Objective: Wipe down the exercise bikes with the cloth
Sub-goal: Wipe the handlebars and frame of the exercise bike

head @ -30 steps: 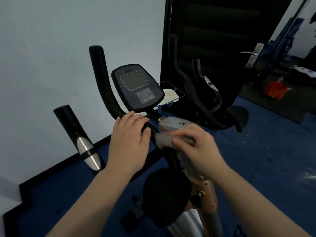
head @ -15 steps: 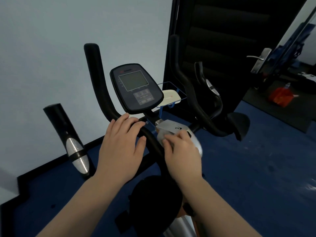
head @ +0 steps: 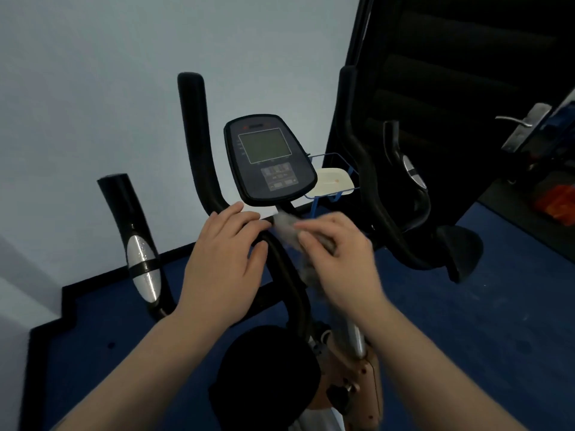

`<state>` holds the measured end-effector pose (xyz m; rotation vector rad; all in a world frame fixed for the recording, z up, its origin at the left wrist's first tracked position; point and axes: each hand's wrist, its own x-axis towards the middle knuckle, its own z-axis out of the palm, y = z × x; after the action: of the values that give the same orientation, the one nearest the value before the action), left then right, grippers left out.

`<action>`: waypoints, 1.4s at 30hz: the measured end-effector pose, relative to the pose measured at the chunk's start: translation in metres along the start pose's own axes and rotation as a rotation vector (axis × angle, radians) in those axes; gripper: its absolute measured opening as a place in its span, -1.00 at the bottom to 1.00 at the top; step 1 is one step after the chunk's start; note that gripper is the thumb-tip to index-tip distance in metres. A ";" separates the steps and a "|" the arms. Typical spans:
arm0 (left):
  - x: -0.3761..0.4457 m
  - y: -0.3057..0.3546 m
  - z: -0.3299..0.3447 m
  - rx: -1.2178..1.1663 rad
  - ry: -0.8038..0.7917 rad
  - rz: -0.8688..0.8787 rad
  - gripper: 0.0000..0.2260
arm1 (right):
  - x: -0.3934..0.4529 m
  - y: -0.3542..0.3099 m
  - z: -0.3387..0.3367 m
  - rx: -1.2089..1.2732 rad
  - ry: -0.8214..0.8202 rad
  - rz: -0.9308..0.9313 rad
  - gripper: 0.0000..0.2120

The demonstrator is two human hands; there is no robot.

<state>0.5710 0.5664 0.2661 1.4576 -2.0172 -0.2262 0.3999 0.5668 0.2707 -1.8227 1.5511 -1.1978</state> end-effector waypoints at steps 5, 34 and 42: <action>0.000 0.004 0.008 -0.133 0.091 -0.092 -0.75 | -0.040 0.013 0.020 0.136 -0.009 -0.113 -0.79; 0.003 -0.103 -0.083 -0.180 0.332 -0.103 -0.66 | -0.038 -0.072 0.059 -0.385 -0.480 -0.142 -0.83; 0.001 -0.134 -0.101 -0.292 0.118 0.039 -0.62 | -0.054 -0.088 0.077 -0.583 -0.470 0.086 -0.77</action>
<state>0.7353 0.5381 0.2815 1.2195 -1.8288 -0.3915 0.5131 0.6264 0.2843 -2.1502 1.7670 -0.2350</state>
